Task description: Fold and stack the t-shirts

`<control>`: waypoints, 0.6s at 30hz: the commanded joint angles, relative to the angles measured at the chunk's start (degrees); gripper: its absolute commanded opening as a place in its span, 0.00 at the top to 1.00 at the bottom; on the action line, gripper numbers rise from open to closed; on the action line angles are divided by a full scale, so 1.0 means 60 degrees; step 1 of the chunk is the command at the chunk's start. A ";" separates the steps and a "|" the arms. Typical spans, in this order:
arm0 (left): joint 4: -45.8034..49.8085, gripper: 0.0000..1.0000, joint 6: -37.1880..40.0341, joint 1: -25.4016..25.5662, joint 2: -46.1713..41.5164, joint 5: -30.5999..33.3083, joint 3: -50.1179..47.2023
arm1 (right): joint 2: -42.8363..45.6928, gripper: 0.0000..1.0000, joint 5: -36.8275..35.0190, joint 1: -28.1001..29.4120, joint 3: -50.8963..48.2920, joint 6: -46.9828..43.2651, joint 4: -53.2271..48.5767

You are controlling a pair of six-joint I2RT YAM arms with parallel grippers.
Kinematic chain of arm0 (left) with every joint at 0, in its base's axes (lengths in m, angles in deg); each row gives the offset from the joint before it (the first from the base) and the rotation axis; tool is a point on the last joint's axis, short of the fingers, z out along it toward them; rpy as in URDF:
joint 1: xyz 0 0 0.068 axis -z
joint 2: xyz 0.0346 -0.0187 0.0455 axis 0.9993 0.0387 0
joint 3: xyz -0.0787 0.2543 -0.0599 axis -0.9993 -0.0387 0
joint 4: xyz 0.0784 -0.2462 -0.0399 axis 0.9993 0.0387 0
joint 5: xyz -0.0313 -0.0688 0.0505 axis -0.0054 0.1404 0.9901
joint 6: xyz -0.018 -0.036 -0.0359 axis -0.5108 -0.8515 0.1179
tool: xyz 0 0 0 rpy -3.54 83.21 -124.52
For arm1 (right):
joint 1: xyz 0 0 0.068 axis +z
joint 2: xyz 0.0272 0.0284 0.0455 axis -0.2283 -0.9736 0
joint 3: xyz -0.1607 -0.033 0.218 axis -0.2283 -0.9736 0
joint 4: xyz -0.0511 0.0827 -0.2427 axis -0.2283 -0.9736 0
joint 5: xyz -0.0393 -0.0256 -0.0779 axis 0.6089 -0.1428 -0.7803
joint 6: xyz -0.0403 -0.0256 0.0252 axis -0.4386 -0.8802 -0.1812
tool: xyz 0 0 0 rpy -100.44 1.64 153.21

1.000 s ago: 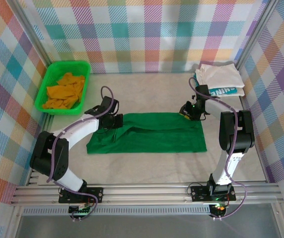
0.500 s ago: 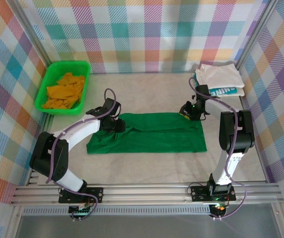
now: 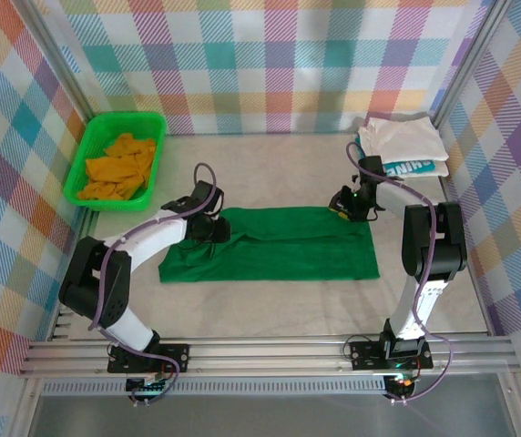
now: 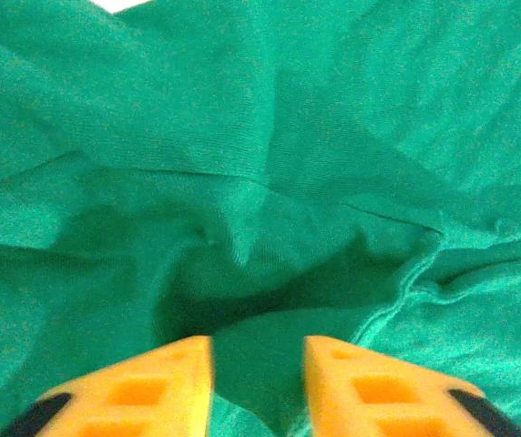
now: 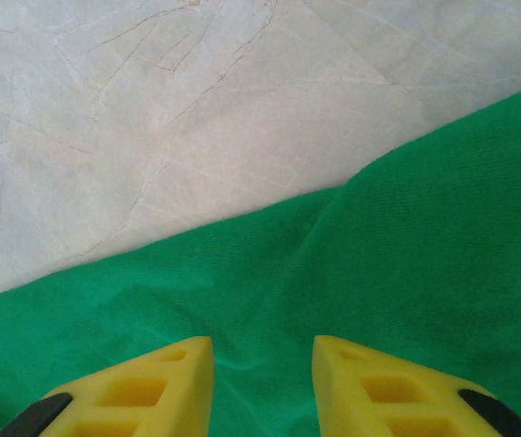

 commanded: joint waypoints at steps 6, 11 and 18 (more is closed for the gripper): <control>0.0196 1.00 0.0130 0.0094 -0.0181 -0.0113 0.0217 | -0.0042 0.65 0.0031 0.0047 0.0053 -0.0148 -0.0122; 0.1270 1.00 0.0338 0.0131 -0.0578 -0.0092 0.0591 | -0.0045 0.65 0.0052 0.0058 0.0111 -0.0149 -0.0174; 0.3670 1.00 0.1034 0.0432 -0.0341 -0.0179 0.1468 | -0.0071 0.65 0.0030 0.0062 0.0112 -0.0155 -0.0172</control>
